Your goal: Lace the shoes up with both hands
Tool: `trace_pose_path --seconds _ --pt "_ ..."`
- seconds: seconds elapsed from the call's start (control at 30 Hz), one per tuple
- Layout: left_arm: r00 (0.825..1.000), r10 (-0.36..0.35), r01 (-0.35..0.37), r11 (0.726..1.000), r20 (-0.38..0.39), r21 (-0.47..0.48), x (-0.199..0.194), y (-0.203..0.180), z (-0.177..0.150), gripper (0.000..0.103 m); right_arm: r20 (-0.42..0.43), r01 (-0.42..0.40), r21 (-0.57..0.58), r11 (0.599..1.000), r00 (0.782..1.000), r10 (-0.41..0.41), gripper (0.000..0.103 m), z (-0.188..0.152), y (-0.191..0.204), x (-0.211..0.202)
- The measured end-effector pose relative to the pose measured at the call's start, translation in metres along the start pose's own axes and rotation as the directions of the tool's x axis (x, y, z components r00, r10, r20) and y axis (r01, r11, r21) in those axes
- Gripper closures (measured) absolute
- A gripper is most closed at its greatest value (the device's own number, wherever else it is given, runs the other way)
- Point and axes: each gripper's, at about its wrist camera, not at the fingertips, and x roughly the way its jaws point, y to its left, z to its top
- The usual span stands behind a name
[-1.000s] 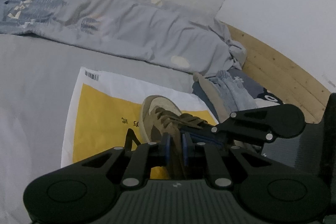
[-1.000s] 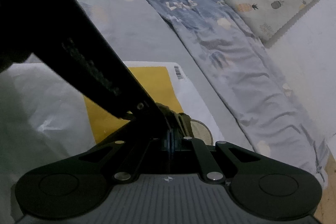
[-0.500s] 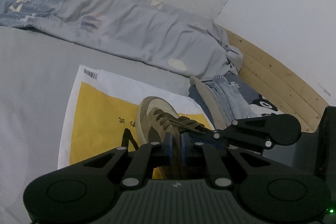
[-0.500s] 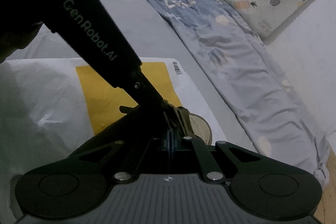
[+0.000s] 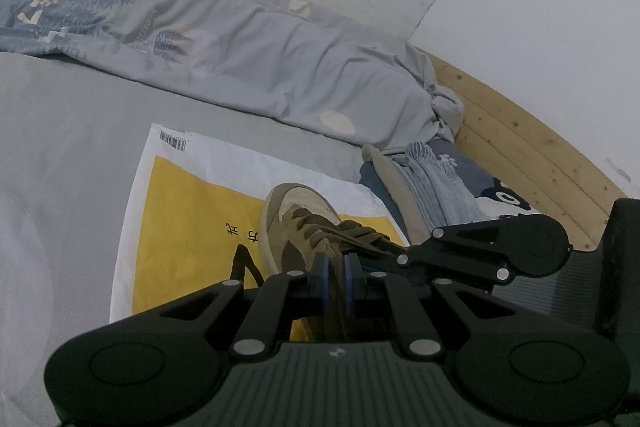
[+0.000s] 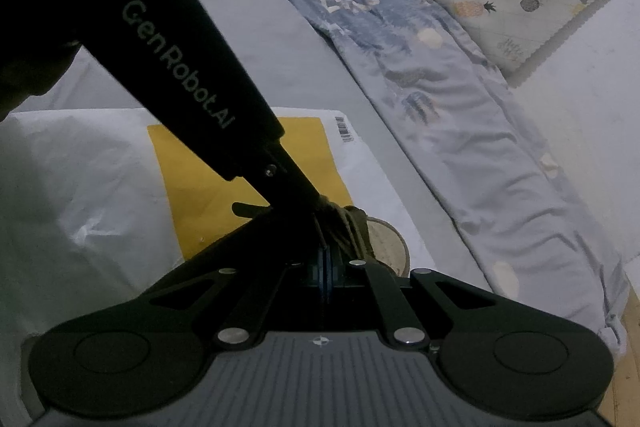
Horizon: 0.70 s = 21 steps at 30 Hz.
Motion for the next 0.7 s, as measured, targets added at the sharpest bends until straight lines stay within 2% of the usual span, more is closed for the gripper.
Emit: trace_pose_path --seconds 0.53,0.6,0.7 --pt "1.0 0.001 -0.001 1.0 0.002 -0.022 0.0 0.002 0.001 0.098 0.014 0.0 -0.002 1.0 1.0 0.0 0.102 0.007 0.009 0.013" --pt "1.0 -0.004 0.006 0.996 0.02 -0.084 -0.002 0.009 0.001 0.097 0.027 -0.007 0.012 1.0 1.0 0.007 0.102 0.006 0.008 0.014" --pt "0.998 -0.003 0.017 0.976 0.062 -0.219 -0.005 0.023 -0.001 0.086 0.042 -0.015 0.029 0.999 0.999 0.014 0.101 0.006 0.006 0.013"
